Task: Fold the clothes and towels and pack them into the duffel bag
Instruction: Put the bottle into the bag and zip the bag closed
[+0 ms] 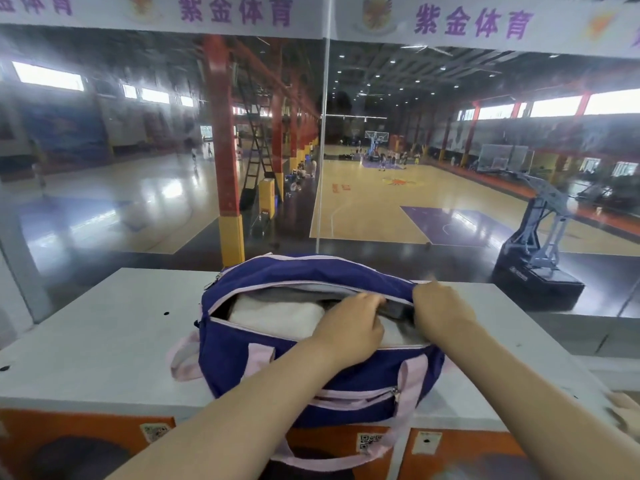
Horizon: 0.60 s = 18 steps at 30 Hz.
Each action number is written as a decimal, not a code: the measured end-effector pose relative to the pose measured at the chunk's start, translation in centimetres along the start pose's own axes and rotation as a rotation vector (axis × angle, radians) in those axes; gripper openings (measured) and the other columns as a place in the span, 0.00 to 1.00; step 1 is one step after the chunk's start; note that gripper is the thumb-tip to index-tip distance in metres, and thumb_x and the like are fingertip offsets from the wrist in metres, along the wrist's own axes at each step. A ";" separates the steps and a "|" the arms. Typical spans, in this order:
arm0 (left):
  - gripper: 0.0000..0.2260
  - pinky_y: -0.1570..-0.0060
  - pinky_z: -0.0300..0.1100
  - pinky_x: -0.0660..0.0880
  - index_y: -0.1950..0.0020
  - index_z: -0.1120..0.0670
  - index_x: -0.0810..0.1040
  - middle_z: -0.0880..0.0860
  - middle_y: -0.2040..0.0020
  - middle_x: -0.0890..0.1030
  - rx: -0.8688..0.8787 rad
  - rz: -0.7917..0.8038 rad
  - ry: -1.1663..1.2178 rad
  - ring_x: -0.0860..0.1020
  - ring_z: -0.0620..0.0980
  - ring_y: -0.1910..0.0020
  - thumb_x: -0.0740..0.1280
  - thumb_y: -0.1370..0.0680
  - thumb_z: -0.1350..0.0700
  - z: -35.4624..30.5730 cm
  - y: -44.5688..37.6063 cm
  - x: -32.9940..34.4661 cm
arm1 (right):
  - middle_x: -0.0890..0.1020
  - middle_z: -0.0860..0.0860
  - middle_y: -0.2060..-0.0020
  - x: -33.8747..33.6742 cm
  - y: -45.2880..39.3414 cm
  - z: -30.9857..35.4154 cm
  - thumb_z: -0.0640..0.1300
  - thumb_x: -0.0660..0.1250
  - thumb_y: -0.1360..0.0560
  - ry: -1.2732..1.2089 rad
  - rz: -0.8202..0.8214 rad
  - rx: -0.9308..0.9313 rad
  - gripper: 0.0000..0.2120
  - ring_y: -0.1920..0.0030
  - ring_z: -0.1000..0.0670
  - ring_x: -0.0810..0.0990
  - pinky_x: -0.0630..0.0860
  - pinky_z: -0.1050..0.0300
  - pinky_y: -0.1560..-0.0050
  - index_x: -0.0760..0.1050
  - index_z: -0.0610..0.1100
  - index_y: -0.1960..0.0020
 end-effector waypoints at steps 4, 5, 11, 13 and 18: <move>0.14 0.41 0.50 0.73 0.38 0.55 0.75 0.56 0.38 0.77 -0.042 -0.043 0.076 0.75 0.56 0.41 0.61 0.23 0.58 -1.0 -1.8 1.7 | 0.80 0.46 0.64 0.5 -1.0 -2.0 0.41 0.63 0.30 -0.350 0.048 0.005 0.04 0.60 0.43 0.79 0.76 0.53 0.59 0.75 0.44 0.63; 0.14 0.41 0.50 0.73 0.38 0.56 0.74 0.56 0.38 0.77 -0.047 -0.058 0.092 0.76 0.55 0.41 0.62 0.23 0.58 -1.2 -2.0 2.0 | 0.77 0.46 0.66 0.6 -1.0 -2.1 0.40 0.63 0.29 -0.415 0.070 0.000 0.07 0.62 0.44 0.77 0.74 0.53 0.60 0.73 0.45 0.67; 0.12 0.44 0.47 0.73 0.41 0.55 0.74 0.54 0.42 0.77 -0.068 -0.169 0.122 0.76 0.52 0.44 0.66 0.23 0.57 -0.9 -2.9 3.1 | 0.81 0.42 0.62 1.5 -0.5 -2.1 0.42 0.63 0.24 -0.768 0.170 -0.009 0.11 0.60 0.44 0.78 0.75 0.50 0.55 0.76 0.35 0.60; 0.11 0.47 0.44 0.72 0.43 0.55 0.75 0.54 0.44 0.78 -0.060 -0.193 0.116 0.76 0.52 0.46 0.68 0.24 0.55 -0.6 -3.0 3.2 | 0.83 0.42 0.59 1.9 -0.4 -2.0 0.44 0.62 0.24 -0.813 0.168 -0.045 0.12 0.55 0.42 0.80 0.76 0.46 0.50 0.78 0.35 0.55; 0.09 0.51 0.40 0.68 0.45 0.54 0.78 0.53 0.48 0.79 -0.056 -0.231 0.098 0.77 0.52 0.49 0.69 0.25 0.58 -0.2 -3.1 2.8 | 0.81 0.43 0.59 2.4 -0.4 -1.7 0.47 0.67 0.26 -0.859 0.110 -0.105 0.11 0.56 0.41 0.79 0.75 0.44 0.51 0.74 0.37 0.55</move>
Point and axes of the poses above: each hand's wrist, its own y-axis away from the middle knuckle, its own x-axis out of the palm, z = x × y, the point moved 4 cm from there along -y, towards the middle knuckle
